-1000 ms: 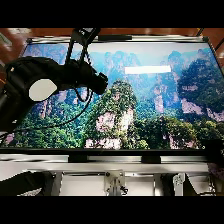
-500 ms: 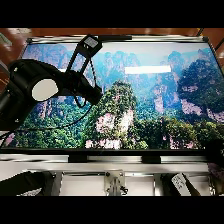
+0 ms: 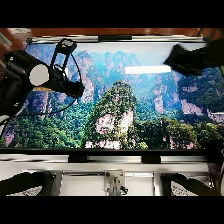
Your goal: Fold the shirts.
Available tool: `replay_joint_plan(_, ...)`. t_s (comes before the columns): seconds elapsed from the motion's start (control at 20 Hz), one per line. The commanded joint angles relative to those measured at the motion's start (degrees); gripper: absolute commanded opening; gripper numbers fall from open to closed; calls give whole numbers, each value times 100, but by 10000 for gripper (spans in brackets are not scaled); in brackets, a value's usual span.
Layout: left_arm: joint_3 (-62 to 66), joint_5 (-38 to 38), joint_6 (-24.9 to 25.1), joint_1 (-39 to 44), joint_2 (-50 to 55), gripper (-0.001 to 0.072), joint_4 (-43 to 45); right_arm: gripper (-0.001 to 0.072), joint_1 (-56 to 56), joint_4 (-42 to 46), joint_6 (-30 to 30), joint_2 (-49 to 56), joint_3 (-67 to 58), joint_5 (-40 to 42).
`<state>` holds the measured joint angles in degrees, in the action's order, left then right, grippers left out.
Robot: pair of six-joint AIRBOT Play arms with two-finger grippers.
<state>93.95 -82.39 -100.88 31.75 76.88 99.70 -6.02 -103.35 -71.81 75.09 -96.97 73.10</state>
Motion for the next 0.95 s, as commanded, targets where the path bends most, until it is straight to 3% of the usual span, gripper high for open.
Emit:
replay_joint_plan(0.0,0,-610,-356,-442,264,516,-114,468,-1016,1178,505,529,-4,31)
replay_joint_plan(0.25,0,-632,-356,-466,494,516,-114,467,-1016,1239,195,682,-4,258)
replay_joint_plan(0.9,0,-616,-356,-466,946,516,-114,467,-1016,1237,195,682,-4,-669)
